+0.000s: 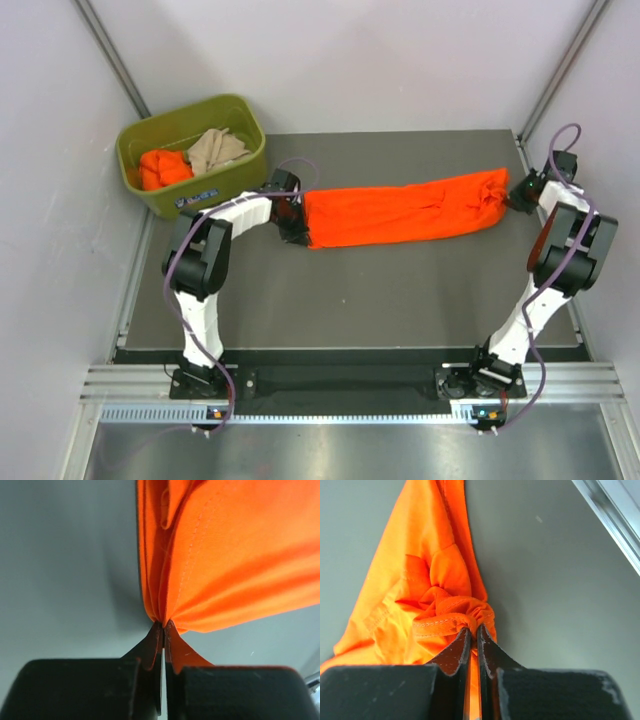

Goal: Fold and stack the t-shirts
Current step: Fold the tshirt

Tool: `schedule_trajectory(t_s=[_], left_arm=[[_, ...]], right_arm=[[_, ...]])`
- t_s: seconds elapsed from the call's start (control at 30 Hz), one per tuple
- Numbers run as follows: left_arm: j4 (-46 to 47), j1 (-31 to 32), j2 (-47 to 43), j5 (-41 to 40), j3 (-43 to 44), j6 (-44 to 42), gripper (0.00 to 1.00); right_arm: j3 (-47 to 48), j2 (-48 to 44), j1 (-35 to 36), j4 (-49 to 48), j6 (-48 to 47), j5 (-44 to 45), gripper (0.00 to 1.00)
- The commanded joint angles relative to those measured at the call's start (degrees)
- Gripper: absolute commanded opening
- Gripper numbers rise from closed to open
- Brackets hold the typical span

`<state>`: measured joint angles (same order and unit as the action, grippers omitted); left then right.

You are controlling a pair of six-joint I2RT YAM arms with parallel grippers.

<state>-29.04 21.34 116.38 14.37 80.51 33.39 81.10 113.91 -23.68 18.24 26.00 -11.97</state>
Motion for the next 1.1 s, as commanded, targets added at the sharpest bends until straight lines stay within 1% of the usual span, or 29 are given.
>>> schedule_trajectory(t_s=[0.0,0.07,0.13,0.17,0.2,0.27,0.3,0.37,0.43,0.5,0.53,0.63,0.67,0.73,0.77,0.8,0.83,0.87,0.93,0.97,1.07], left_arm=[[-3.75,1.50,-5.96,-1.10,-7.97,-0.08,0.00],[-3.92,2.38,-8.70,-1.36,-10.71,0.27,0.00],[-4.62,4.75,-11.77,-1.36,-13.87,1.32,0.00],[-4.89,5.80,-12.48,-1.36,-14.58,1.77,0.00],[-4.98,8.43,-13.71,-1.45,-15.72,2.55,0.00],[-4.98,11.51,-14.33,-1.89,-16.35,3.43,0.00],[-4.80,14.57,-14.42,-2.15,-16.52,3.96,0.00],[-3.31,18.71,-14.34,-1.54,-16.53,4.40,0.00],[-1.04,21.18,-14.07,-0.23,-16.61,4.76,0.01],[-0.23,23.30,-13.81,-0.04,-16.70,4.76,0.06],[-0.14,23.48,-14.07,0.04,-16.88,4.67,0.19],[-1.37,23.22,-16.35,-1.00,-15.92,1.17,0.37],[-3.29,22.78,-17.14,-1.79,-15.04,-0.15,0.46],[-5.84,21.64,-19.08,-3.38,-11.70,-3.49,0.53],[-7.25,19.46,-19.60,-2.86,-10.73,-4.46,0.56],[-7.70,17.96,-20.65,-1.20,-9.07,-6.30,0.57],[-8.14,16.29,-21.27,-0.67,-8.27,-7.01,0.58],[-8.49,12.79,-21.63,-0.31,-7.57,-7.54,0.59],[-7.97,9.08,-22.16,1.09,-6.42,-9.21,0.61],[-7.88,5.67,-21.98,1.71,-6.16,-9.65,0.61],[-9.01,1.61,-18.13,3.38,-2.22,-13.60,0.63]], right_arm=[[5.20,2.89,0.83,-2.41,0.19,1.60,0.00],[8.18,4.47,0.92,-2.86,1.07,1.51,0.01],[11.08,7.11,1.62,-2.86,1.25,1.33,0.01],[14.14,8.07,2.06,-3.03,1.42,1.24,0.01],[15.83,10.09,2.93,-3.03,1.42,1.07,0.01],[20.31,12.20,3.90,-3.65,2.56,0.19,0.01],[21.54,14.04,4.95,-4.17,3.26,-0.25,0.02],[24.27,15.81,6.79,-6.63,6.07,-1.39,0.02],[25.42,17.75,8.03,-10.30,10.01,-2.79,0.02],[26.21,19.24,9.26,-11.73,12.75,-3.24,0.03],[27.00,19.59,9.53,-11.82,13.28,-3.06,0.04],[26.66,19.78,9.88,-12.00,15.04,-3.24,0.07],[26.57,19.60,9.80,-10.96,15.05,-3.33,0.08],[26.13,18.55,9.88,-9.54,13.91,-3.33,0.11],[25.69,18.02,9.71,-9.36,13.29,-3.15,0.19],[25.34,17.15,9.71,-8.41,12.16,-2.89,0.25],[25.16,16.88,9.45,-7.61,11.62,-2.89,0.28],[24.99,16.53,9.10,-6.91,10.92,-2.89,0.33],[24.02,14.77,8.65,-4.36,8.12,-2.02,0.41],[23.50,14.07,8.04,-3.40,7.23,-1.57,0.49],[20.60,10.65,6.73,-2.16,4.15,-2.01,0.58]])
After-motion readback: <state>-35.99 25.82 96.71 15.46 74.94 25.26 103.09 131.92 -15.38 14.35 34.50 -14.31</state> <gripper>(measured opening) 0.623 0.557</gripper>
